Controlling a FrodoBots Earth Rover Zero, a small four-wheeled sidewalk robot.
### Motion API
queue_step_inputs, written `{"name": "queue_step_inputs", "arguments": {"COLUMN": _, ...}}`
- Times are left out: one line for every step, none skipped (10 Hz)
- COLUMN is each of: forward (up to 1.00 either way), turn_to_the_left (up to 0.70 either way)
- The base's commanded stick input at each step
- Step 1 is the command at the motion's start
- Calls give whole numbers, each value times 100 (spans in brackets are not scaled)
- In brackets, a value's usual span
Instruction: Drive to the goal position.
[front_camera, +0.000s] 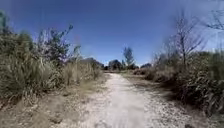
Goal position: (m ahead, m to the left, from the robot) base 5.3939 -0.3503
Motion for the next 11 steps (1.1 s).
{"name": "queue_step_inputs", "arguments": {"forward": 70, "turn_to_the_left": 2}}
{"name": "queue_step_inputs", "arguments": {"forward": 70, "turn_to_the_left": 2}}
{"name": "queue_step_inputs", "arguments": {"forward": 70, "turn_to_the_left": 2}}
{"name": "queue_step_inputs", "arguments": {"forward": 70, "turn_to_the_left": 2}}
{"name": "queue_step_inputs", "arguments": {"forward": 70, "turn_to_the_left": 2}}
{"name": "queue_step_inputs", "arguments": {"forward": 70, "turn_to_the_left": 1}}
{"name": "queue_step_inputs", "arguments": {"forward": 70, "turn_to_the_left": 0}}
{"name": "queue_step_inputs", "arguments": {"forward": 70, "turn_to_the_left": -7}}
{"name": "queue_step_inputs", "arguments": {"forward": 70, "turn_to_the_left": -15}}
{"name": "queue_step_inputs", "arguments": {"forward": 70, "turn_to_the_left": -13}}
{"name": "queue_step_inputs", "arguments": {"forward": 70, "turn_to_the_left": 0}}
